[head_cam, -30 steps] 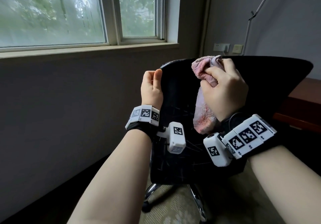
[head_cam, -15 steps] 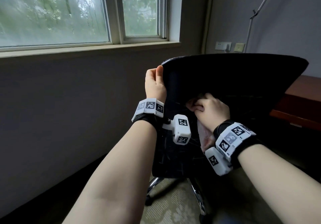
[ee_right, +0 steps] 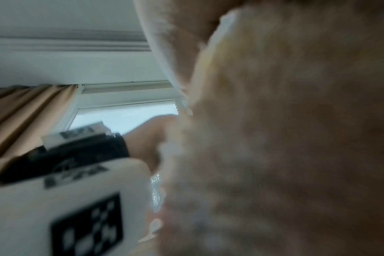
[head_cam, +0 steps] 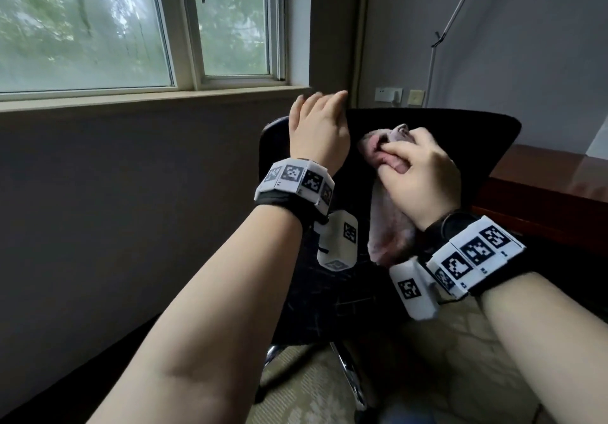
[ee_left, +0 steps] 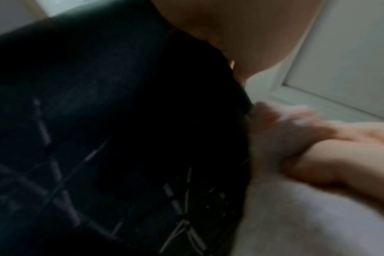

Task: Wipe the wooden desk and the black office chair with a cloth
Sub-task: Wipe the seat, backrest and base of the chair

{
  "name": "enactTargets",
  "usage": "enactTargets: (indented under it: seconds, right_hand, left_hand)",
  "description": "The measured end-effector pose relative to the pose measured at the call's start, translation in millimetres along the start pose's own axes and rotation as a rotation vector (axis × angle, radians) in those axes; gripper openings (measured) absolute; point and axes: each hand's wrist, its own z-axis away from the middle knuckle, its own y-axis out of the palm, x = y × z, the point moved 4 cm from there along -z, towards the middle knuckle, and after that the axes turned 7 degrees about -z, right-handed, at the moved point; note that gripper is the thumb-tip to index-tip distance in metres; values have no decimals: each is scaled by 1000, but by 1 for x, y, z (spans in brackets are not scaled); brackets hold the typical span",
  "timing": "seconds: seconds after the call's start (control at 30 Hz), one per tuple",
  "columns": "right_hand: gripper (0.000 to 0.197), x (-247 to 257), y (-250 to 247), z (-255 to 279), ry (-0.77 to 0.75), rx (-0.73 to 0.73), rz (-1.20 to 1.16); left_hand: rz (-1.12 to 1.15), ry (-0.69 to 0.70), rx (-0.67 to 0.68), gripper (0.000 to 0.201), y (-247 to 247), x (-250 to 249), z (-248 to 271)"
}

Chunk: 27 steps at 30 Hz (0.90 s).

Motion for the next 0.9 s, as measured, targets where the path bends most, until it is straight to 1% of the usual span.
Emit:
enactTargets:
  seconds: [0.07,0.13,0.2,0.3,0.4,0.5,0.57,0.6,0.67,0.77,0.8,0.83,0.9]
  right_hand:
    - [22,4,-8,-9,-46,-95,-19]
    - [23,7,-8,-17,-92,-146,-24]
    - [22,7,0,-25,-105,-147,-3]
    - [15,5,18,-28,-66,-123,10]
    - [12,3,32,-20,-102,-114,72]
    - [17,-5,51,-3,-108,26,120]
    - [12,-13,65,14,-71,121,140]
    - [9,-17,71,21,-40,145,143]
    - [9,-21,78,30,20,167,132]
    - [10,-21,83,31,49,190,127]
    - [11,-20,84,31,61,219,139]
    - [14,-21,85,31,81,275,166]
    - [21,-22,89,36,110,433,254]
  left_hand:
    - [-46,7,4,32,5,6,1]
    - [-26,35,-13,28,6,10,3]
    - [7,58,-23,29,5,12,4]
    - [51,48,-54,31,2,18,2]
    - [61,34,-87,29,1,26,0]
    - [69,30,-99,29,-1,33,-1]
    - [76,33,-95,29,-2,37,0]
    - [83,34,-91,28,-2,38,0]
    - [90,30,-91,27,-3,41,-1]
    - [90,30,-75,26,-4,45,-2]
    - [87,31,-74,27,-4,46,-2]
    - [84,33,-74,27,-6,47,-1]
    - [84,32,-67,27,-8,48,-1]
